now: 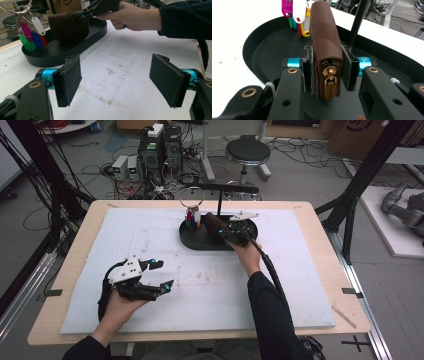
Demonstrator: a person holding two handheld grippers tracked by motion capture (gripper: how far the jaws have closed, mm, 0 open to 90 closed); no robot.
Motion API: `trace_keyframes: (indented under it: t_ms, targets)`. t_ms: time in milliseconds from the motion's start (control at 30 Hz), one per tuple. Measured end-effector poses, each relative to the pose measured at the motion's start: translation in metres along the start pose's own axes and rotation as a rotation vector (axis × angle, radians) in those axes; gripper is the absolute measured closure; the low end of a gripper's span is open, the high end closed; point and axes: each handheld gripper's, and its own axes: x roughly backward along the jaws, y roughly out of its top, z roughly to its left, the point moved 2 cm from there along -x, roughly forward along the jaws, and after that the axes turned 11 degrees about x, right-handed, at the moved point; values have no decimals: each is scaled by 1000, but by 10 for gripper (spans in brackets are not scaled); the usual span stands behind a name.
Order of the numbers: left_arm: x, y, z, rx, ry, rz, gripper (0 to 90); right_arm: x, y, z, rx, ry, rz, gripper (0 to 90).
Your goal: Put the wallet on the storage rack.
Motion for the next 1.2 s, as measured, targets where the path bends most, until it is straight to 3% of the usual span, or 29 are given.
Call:
trace_keyframes:
  t_ms: [533,567,767,900,1000,1200]
  targets:
    - [0,0,1,-1,2,2,254,3,-2,-4,2,33,21,635]
    - [0,0,1,0,3,2,254,5,-1,-4,0,35,22,582]
    - [-1,0,3,2,2,3,254,13,2,-6,5,49,24,510]
    - [-4,1,5,3,6,3,254,25,4,-7,29,78,39,466]
    - [-8,2,6,5,1,7,254,41,5,-6,54,75,15,466]
    - [-13,3,7,3,-6,14,254,74,-5,-7,56,131,-17,448]
